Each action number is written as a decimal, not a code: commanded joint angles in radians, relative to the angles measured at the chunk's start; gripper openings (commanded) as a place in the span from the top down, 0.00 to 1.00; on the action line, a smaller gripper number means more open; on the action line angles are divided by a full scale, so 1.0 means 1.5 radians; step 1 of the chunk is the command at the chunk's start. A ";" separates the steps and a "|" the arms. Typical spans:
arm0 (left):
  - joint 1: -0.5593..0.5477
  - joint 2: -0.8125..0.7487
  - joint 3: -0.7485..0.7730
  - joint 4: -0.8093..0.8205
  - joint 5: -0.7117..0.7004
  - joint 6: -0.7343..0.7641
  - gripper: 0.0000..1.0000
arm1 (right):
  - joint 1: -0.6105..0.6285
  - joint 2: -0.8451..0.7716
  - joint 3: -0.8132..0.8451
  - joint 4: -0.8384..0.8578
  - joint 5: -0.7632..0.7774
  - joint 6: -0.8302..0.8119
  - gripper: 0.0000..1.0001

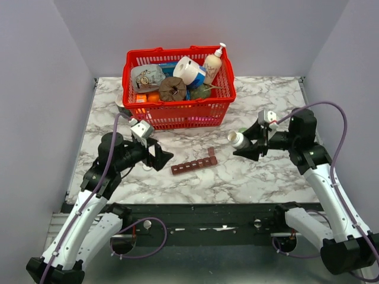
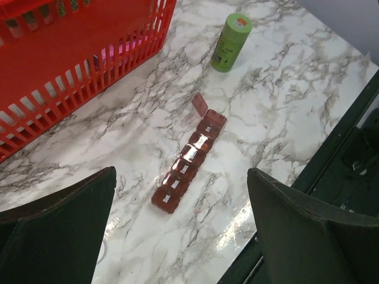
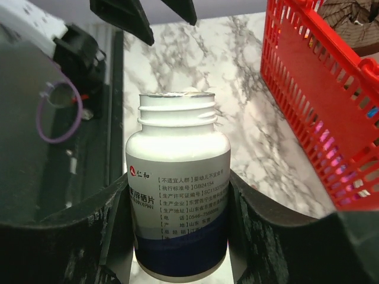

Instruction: Sort the pills into containers

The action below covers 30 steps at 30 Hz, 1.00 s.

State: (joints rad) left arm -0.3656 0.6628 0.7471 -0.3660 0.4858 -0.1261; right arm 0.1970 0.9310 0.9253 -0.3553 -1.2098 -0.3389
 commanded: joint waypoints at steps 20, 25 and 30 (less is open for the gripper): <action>0.003 -0.253 -0.300 0.302 -0.022 0.158 0.01 | 0.051 0.209 -0.129 -0.071 0.246 -0.503 0.99; 0.003 -0.269 -0.305 0.300 -0.032 0.170 0.01 | 0.070 0.266 -0.088 -0.085 0.283 -0.516 0.99; 0.004 -0.285 -0.308 0.297 -0.033 0.178 0.01 | 0.085 0.306 -0.066 -0.095 0.326 -0.514 0.99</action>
State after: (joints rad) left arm -0.3656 0.2588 0.2951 0.0380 0.4538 0.1047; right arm 0.3077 1.3544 0.7811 -0.4953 -0.7872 -1.0790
